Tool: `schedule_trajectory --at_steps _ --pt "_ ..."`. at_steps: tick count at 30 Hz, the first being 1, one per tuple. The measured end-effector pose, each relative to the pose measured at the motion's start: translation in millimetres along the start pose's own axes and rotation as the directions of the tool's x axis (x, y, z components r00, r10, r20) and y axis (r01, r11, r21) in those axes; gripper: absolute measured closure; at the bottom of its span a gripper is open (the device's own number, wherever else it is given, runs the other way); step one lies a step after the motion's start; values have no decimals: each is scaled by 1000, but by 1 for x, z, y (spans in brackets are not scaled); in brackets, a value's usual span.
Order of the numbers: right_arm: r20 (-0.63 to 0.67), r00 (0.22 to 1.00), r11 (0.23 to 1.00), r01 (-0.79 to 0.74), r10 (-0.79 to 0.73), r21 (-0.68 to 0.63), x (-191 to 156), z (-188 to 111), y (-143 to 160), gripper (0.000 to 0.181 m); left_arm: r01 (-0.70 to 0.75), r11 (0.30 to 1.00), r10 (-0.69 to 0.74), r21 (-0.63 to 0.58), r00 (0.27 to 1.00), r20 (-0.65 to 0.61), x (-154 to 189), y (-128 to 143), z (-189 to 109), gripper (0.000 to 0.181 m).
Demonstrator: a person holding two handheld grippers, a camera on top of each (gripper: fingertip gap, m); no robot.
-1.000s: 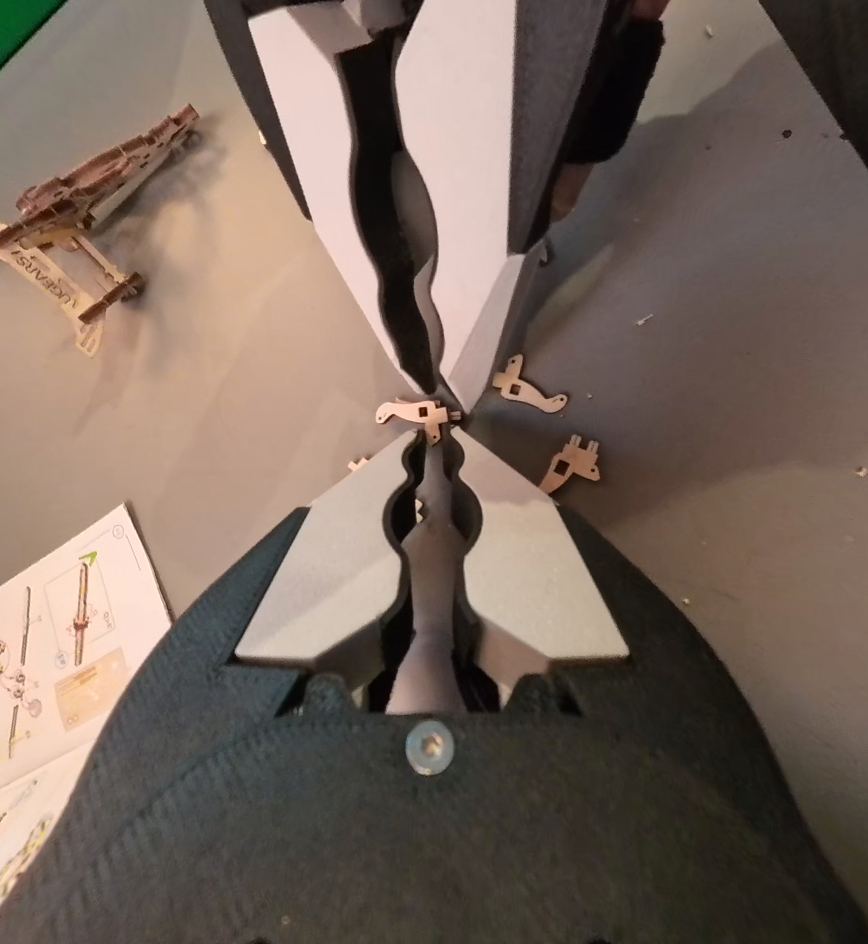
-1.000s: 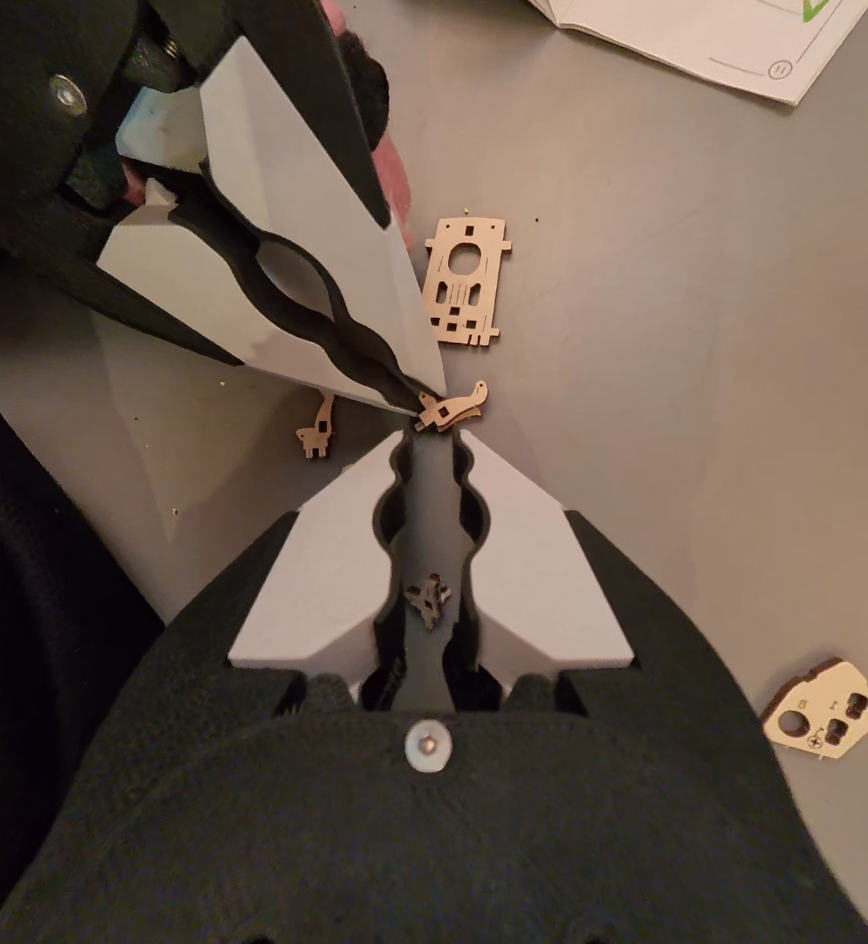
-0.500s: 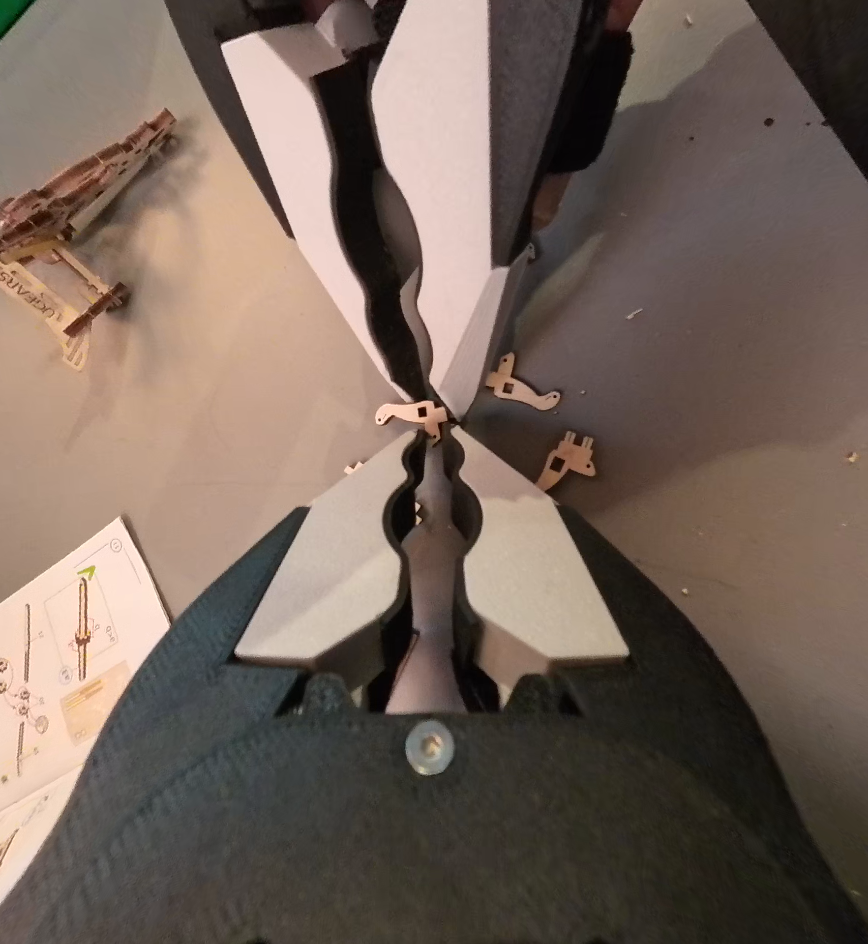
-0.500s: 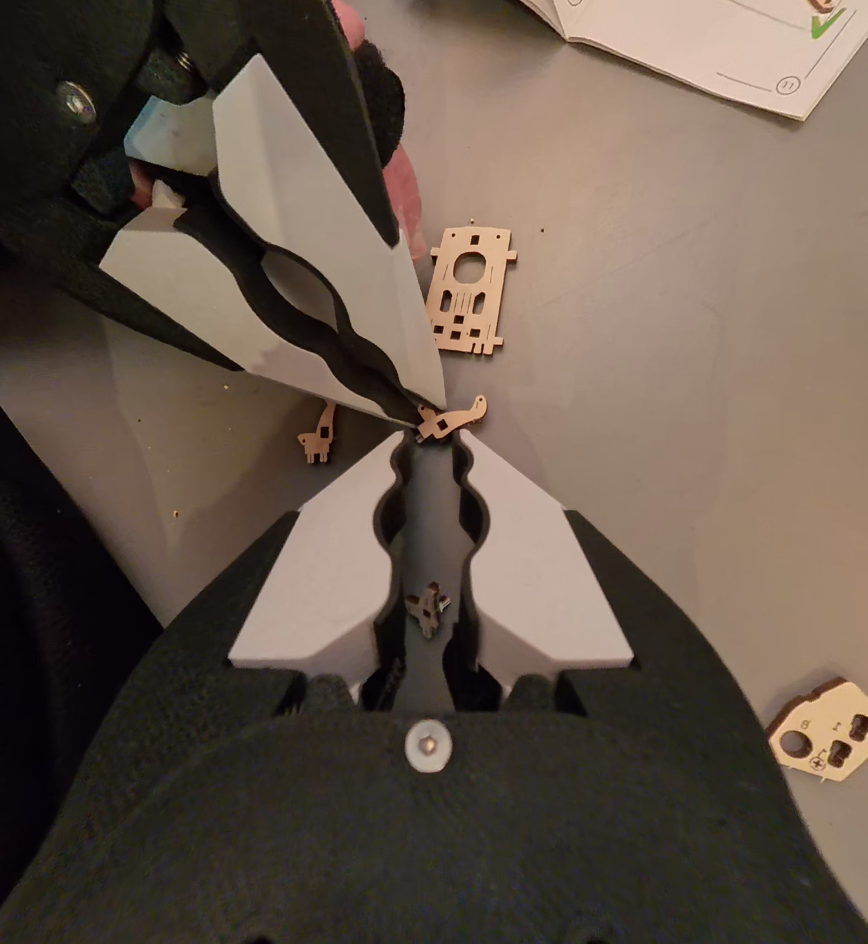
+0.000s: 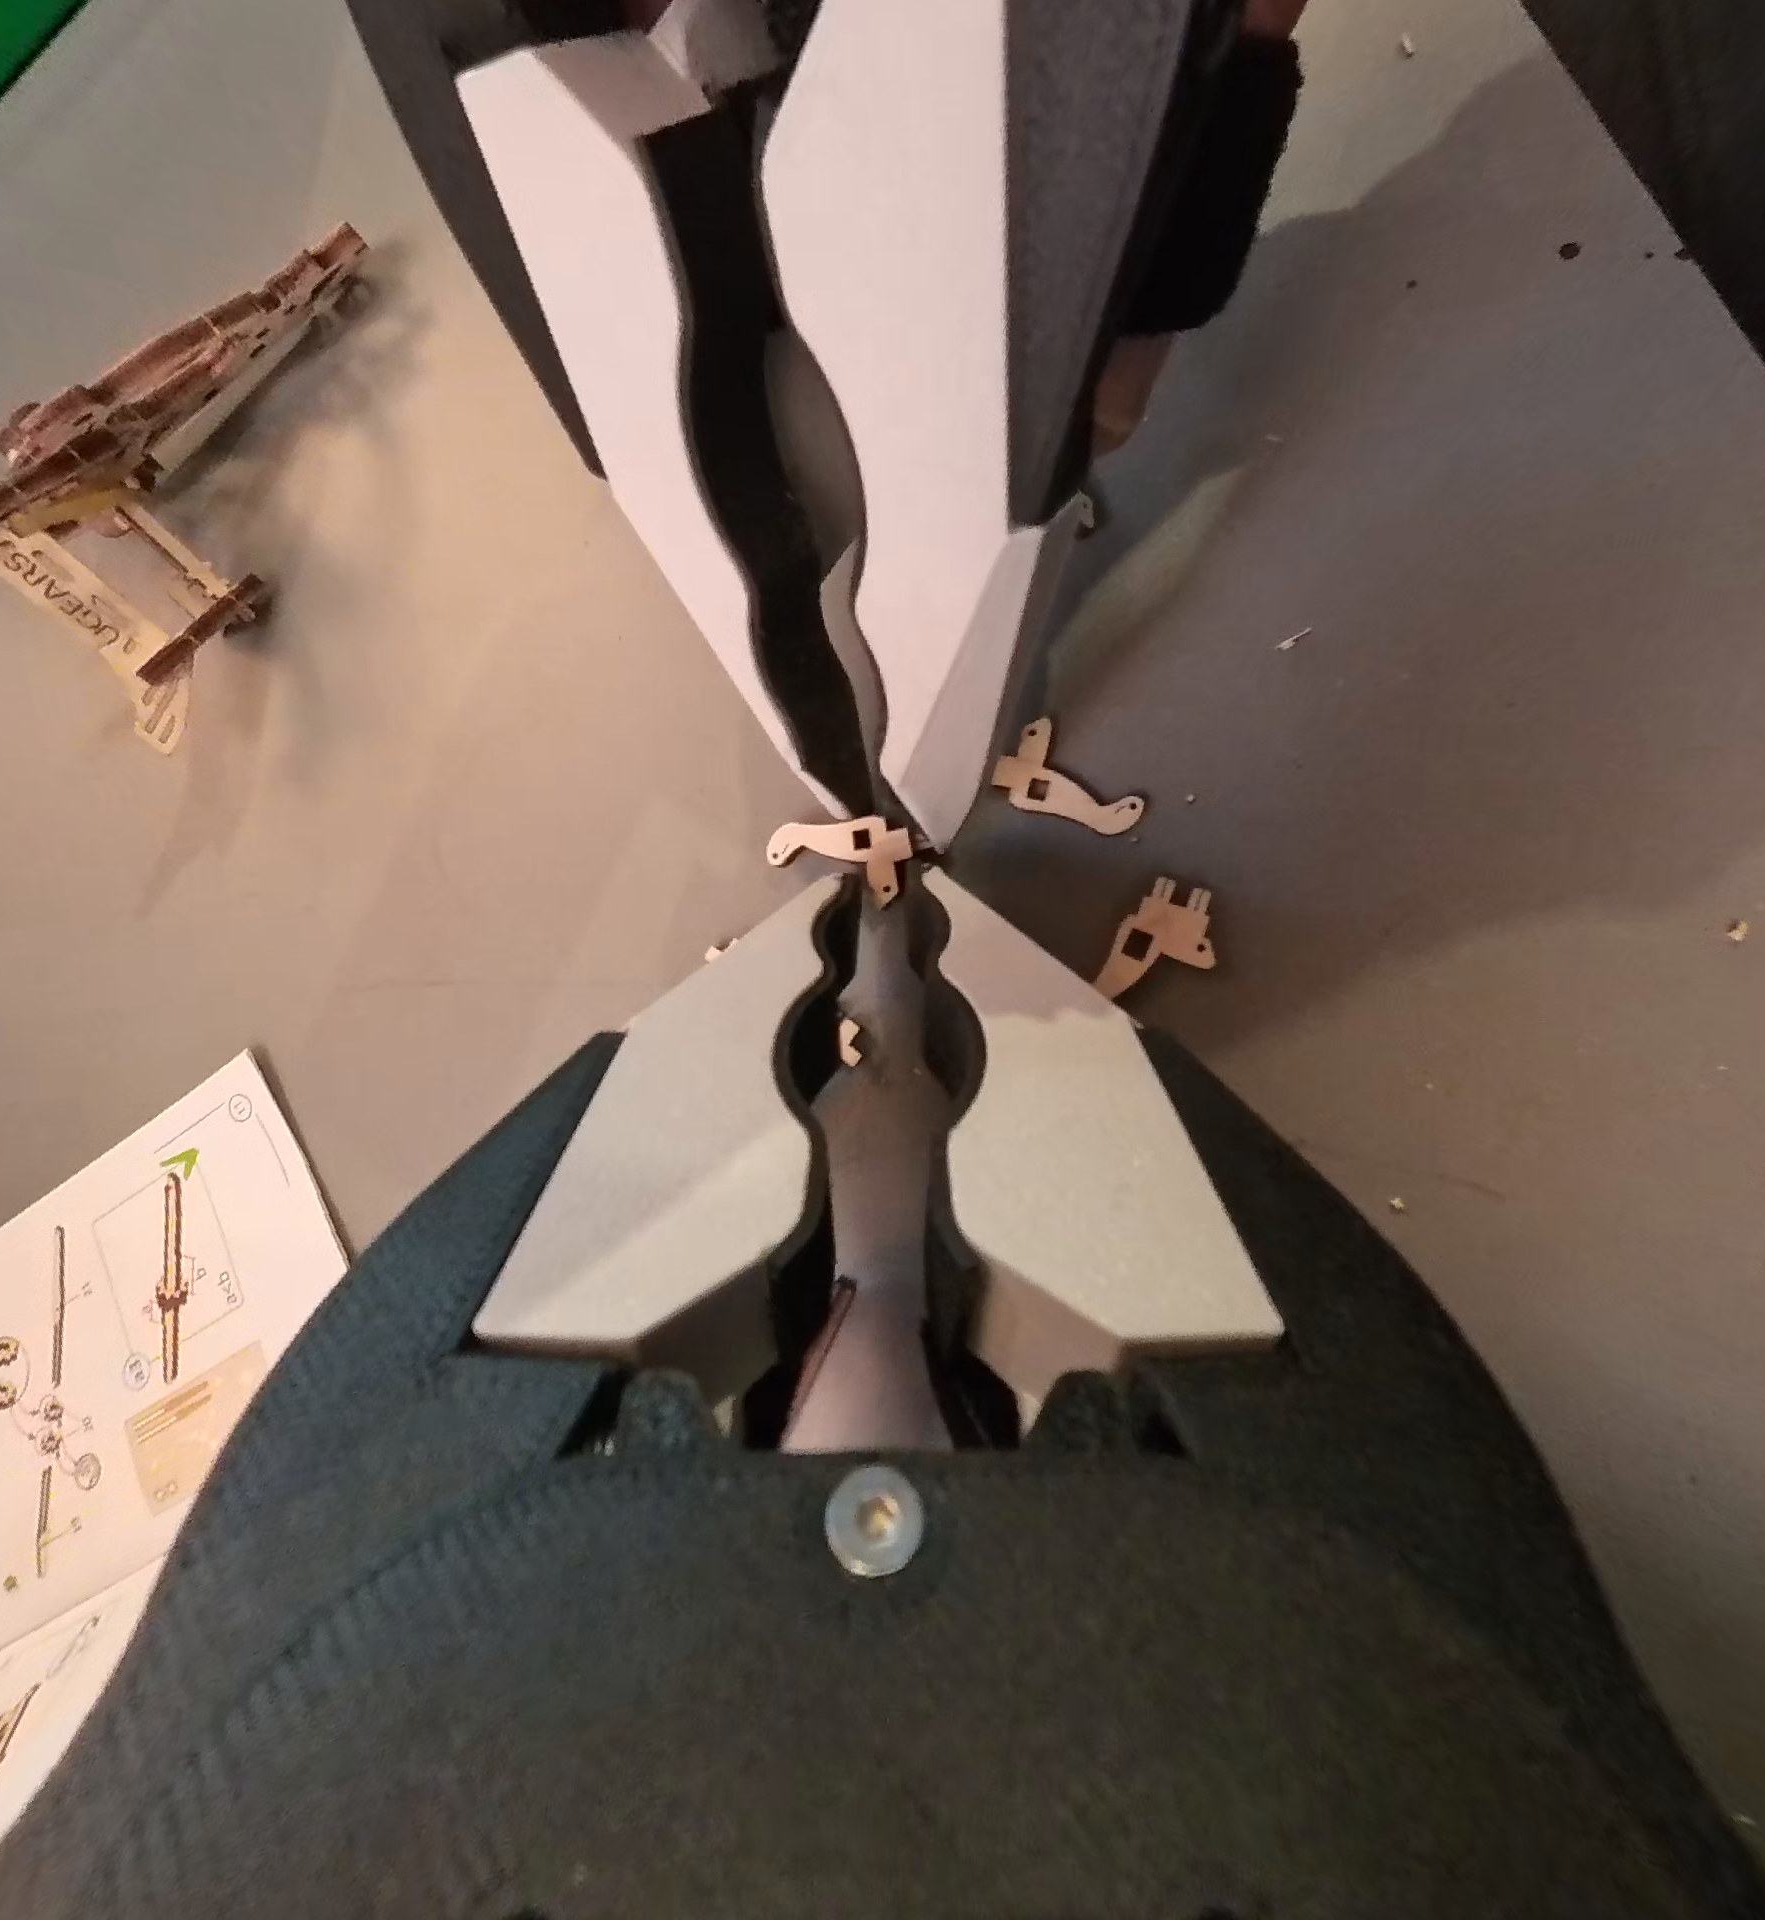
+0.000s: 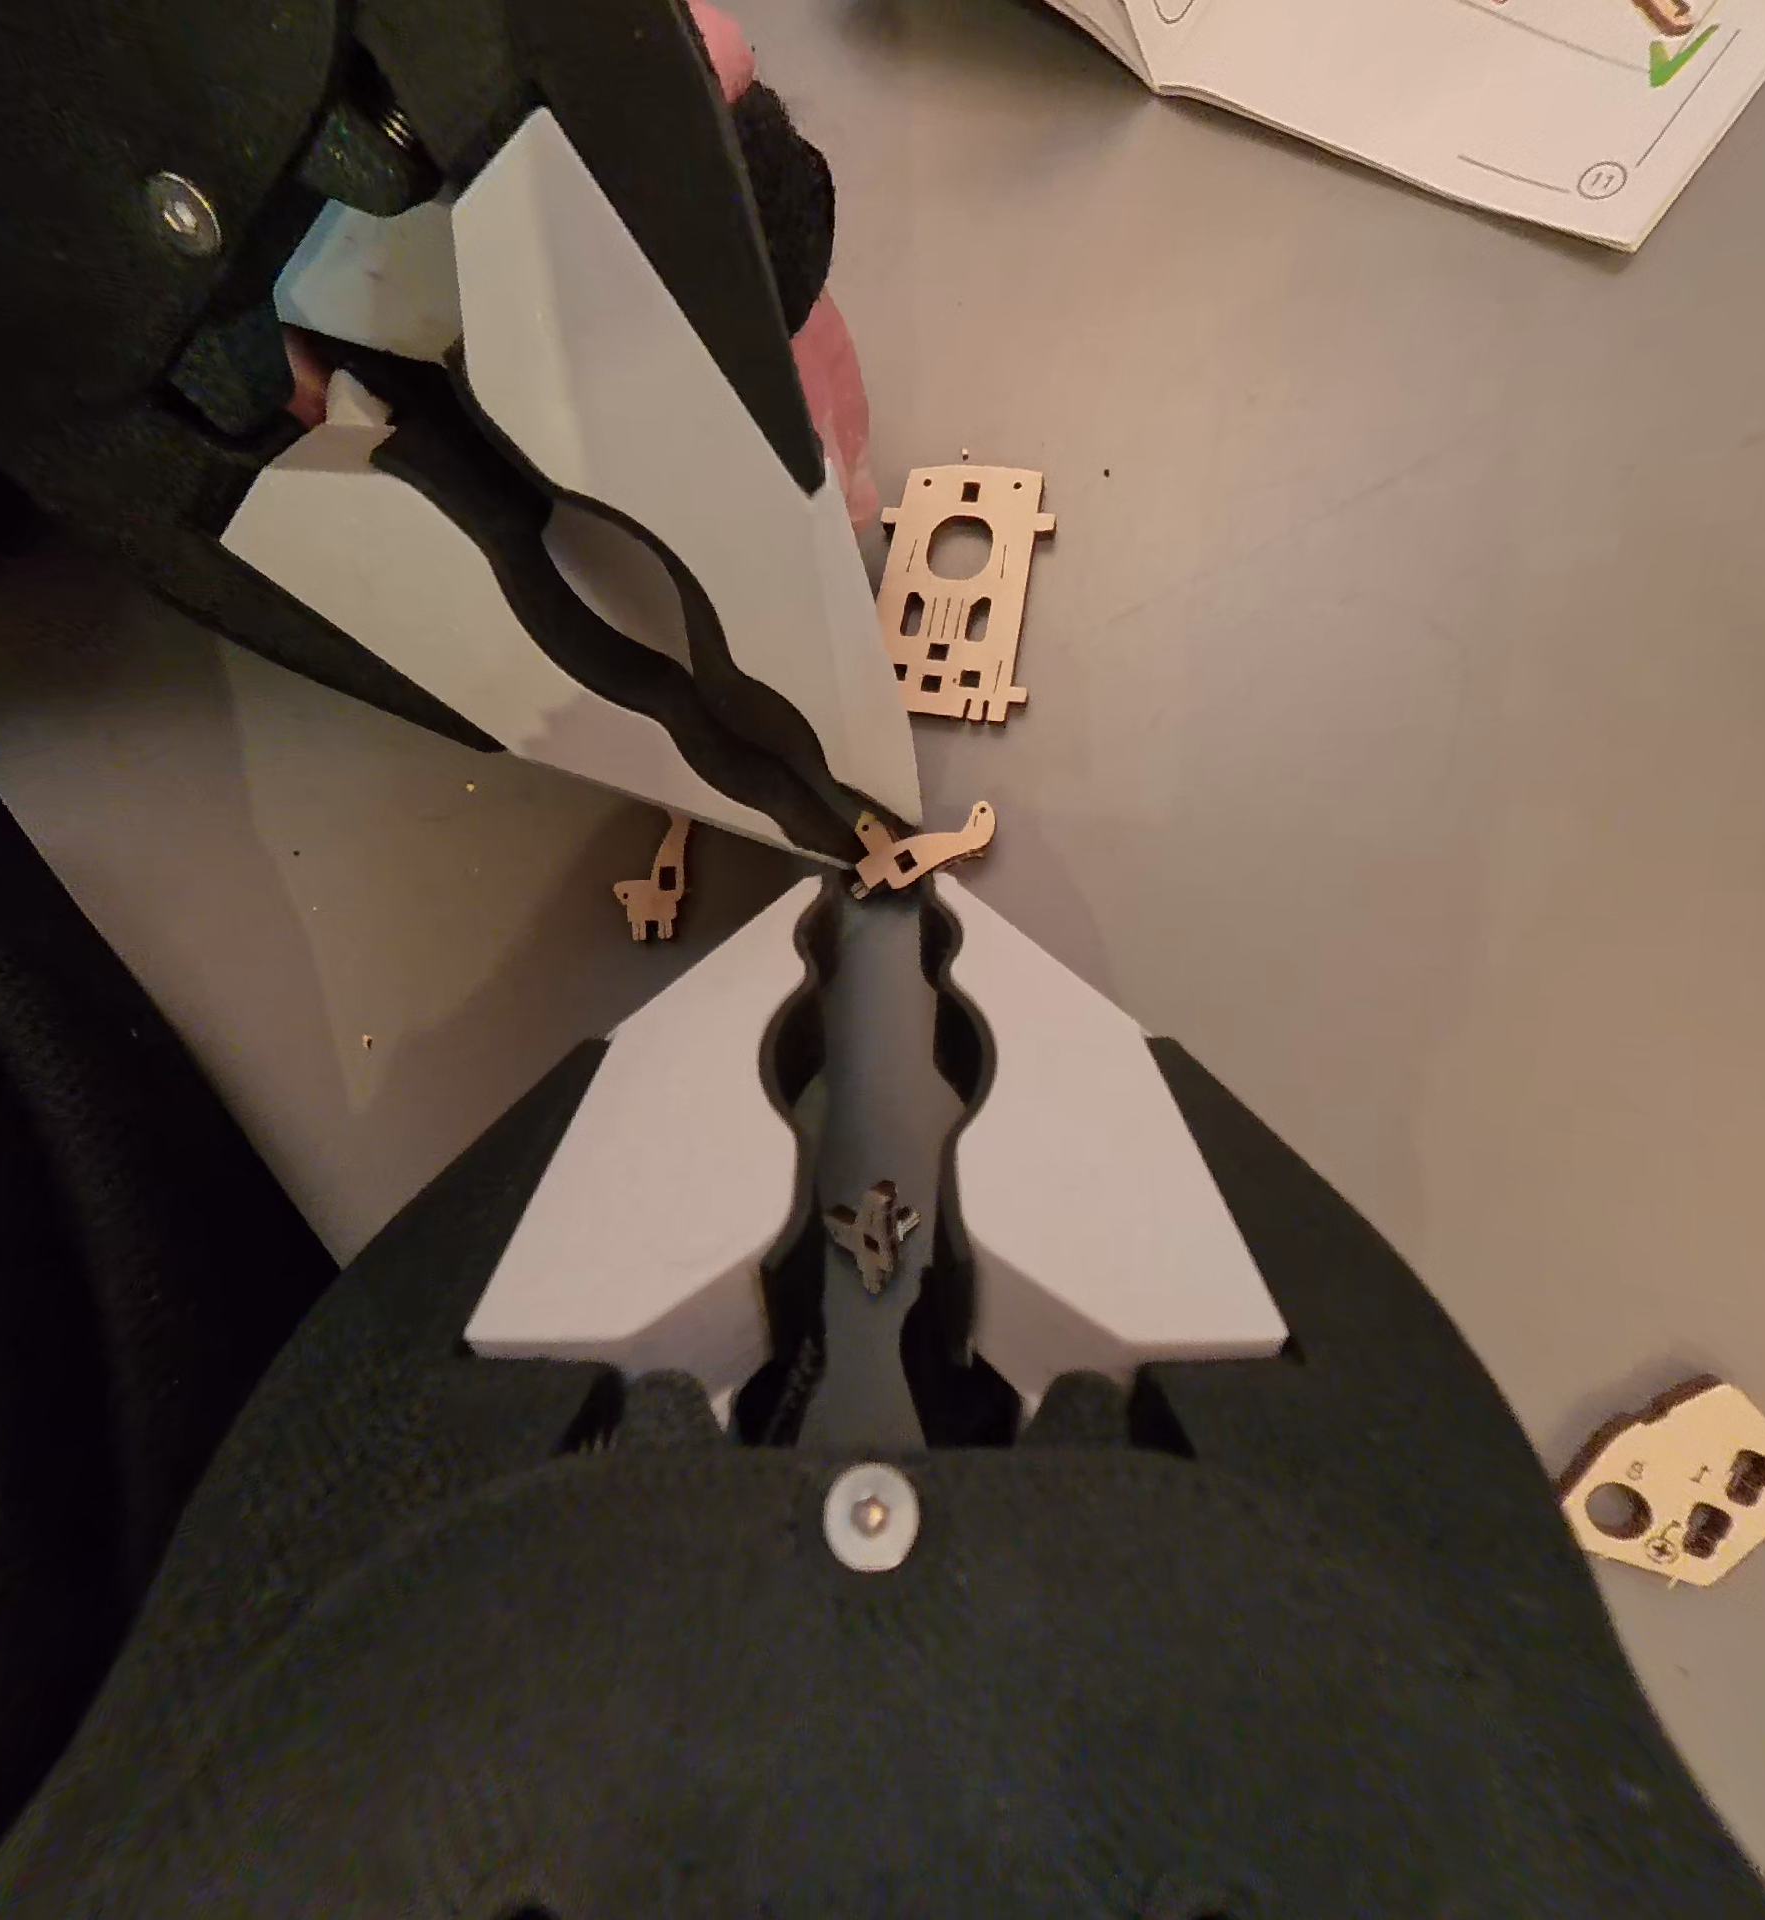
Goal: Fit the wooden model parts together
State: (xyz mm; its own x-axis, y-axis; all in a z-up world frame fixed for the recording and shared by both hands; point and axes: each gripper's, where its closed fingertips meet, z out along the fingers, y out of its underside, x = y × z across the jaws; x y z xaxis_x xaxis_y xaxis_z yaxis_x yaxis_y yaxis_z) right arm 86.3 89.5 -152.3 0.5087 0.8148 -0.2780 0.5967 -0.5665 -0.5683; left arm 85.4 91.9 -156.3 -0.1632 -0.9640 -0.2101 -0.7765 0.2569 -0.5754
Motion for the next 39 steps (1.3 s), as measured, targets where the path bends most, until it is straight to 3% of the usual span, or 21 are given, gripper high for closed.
schedule_trajectory --at_steps 39 --pt "31 999 1000 -19 20 -6 -1 -1 3 169 -70 997 69 -45 998 -3 0 -3 3 176"
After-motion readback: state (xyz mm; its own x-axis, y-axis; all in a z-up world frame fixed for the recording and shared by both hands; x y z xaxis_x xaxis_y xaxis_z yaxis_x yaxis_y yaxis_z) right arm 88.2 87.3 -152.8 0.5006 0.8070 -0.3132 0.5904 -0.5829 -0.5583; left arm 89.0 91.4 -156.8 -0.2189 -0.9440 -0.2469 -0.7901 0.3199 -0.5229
